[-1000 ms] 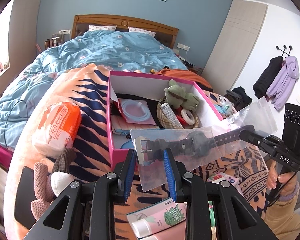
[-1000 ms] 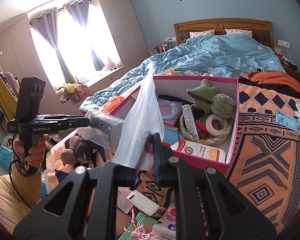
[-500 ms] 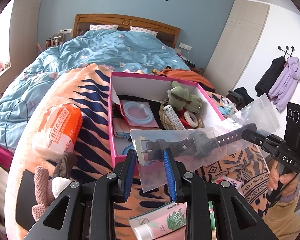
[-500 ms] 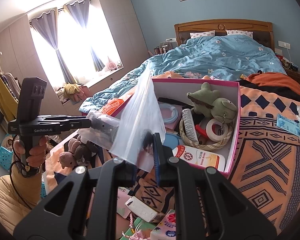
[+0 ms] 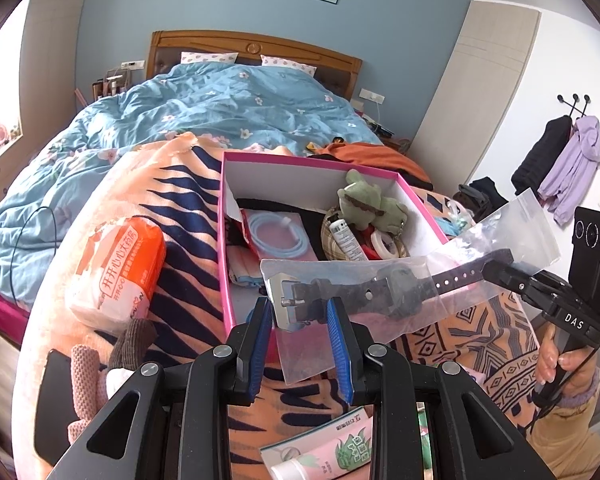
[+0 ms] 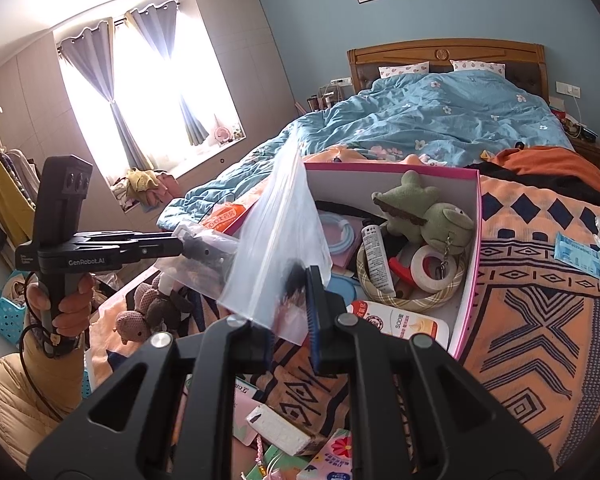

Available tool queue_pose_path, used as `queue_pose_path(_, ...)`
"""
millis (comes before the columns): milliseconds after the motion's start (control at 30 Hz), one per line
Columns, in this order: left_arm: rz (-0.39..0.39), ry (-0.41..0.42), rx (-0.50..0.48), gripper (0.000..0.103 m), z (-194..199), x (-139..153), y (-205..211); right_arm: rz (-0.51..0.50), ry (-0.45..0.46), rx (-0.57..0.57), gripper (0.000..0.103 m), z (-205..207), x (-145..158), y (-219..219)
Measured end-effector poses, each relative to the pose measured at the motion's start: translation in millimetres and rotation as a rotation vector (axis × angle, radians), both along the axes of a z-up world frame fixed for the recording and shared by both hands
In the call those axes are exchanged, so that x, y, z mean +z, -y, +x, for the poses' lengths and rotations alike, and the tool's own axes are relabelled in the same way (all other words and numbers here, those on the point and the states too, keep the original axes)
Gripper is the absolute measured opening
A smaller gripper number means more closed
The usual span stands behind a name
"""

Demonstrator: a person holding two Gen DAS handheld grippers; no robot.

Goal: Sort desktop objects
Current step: 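Lift and carry the watch bag with both grippers over the pink box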

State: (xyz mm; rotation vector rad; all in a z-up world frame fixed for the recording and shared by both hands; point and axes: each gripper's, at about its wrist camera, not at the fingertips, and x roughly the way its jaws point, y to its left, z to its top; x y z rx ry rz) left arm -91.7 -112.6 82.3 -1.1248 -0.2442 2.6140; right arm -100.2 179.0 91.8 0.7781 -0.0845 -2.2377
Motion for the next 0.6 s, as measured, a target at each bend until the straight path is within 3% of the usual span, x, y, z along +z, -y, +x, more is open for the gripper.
queue_pose_path(600, -0.003, 0.009, 0.02, 0.028, -17.4, -0.6, 2.6, -0.004, 0.004, -0.003, 0.015, -8.6, 0.4, 1.1)
